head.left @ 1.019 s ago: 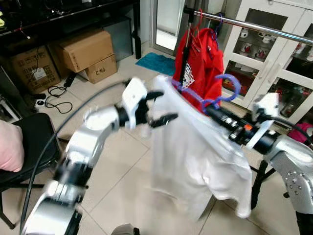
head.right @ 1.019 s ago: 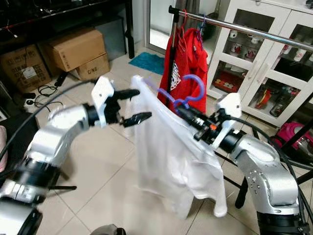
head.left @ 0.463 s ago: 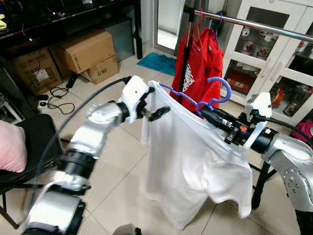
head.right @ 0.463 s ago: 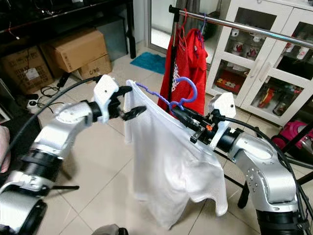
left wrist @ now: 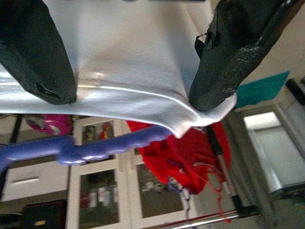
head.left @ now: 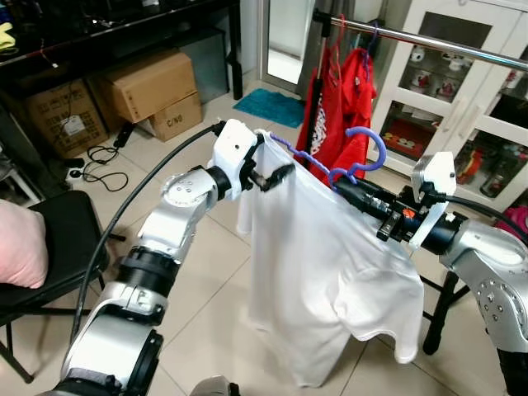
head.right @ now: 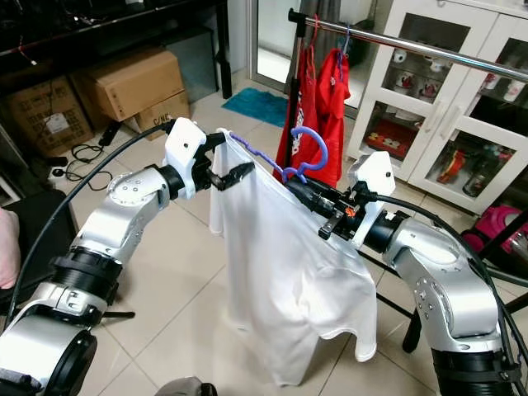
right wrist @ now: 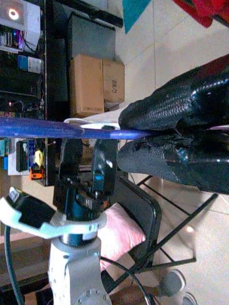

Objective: Hang hanger

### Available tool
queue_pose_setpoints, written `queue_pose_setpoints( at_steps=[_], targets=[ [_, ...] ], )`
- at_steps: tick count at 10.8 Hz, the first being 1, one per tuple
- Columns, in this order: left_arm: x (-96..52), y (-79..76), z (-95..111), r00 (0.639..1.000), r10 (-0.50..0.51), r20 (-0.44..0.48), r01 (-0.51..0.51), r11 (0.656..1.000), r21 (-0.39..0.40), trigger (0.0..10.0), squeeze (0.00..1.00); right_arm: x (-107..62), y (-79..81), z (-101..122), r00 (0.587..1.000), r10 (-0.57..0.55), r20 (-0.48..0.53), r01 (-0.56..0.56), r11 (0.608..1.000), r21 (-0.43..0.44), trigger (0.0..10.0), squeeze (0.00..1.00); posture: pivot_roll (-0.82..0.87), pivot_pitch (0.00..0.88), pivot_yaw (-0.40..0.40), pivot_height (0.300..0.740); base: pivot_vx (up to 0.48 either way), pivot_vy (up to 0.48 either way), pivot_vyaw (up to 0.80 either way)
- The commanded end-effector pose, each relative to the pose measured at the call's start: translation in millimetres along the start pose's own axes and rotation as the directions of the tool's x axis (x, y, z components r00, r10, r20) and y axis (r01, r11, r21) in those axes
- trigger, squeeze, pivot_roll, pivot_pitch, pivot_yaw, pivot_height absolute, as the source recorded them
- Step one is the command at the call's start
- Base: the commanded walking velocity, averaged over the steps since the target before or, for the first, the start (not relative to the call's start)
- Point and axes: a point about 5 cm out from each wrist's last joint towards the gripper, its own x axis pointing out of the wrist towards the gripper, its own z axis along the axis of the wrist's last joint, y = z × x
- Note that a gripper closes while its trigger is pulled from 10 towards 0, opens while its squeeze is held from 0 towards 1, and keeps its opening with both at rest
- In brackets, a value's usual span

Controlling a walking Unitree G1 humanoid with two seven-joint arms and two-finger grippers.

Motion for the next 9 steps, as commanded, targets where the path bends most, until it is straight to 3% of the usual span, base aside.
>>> queue_pose_setpoints(
  at_steps=[1,4,9],
  targets=[
    [3.3,7.2,7.9,0.999,0.051,0.015,-0.051,0.999,0.006,0.0,0.00,2.3,2.8,6.8,0.999,0.035,0.021,-0.035,0.999,-0.034,0.0,0.00,-0.05,0.000,0.041,0.740,0.000,0.000,0.00],
    [7.1,11.5,8.0,0.993,0.116,0.012,-0.115,0.993,-0.019,0.0,0.00,2.5,3.4,6.6,0.999,0.045,0.016,-0.045,0.998,-0.041,0.0,0.00,-0.06,0.000,0.043,0.740,0.000,0.000,0.00],
    [10.8,9.7,5.1,0.991,0.132,0.003,-0.132,0.991,-0.035,0.0,0.00,3.2,2.1,6.7,0.999,0.043,0.013,-0.043,0.998,-0.051,0.0,0.00,-0.06,0.000,0.046,0.740,0.000,0.000,0.00]
  ],
)
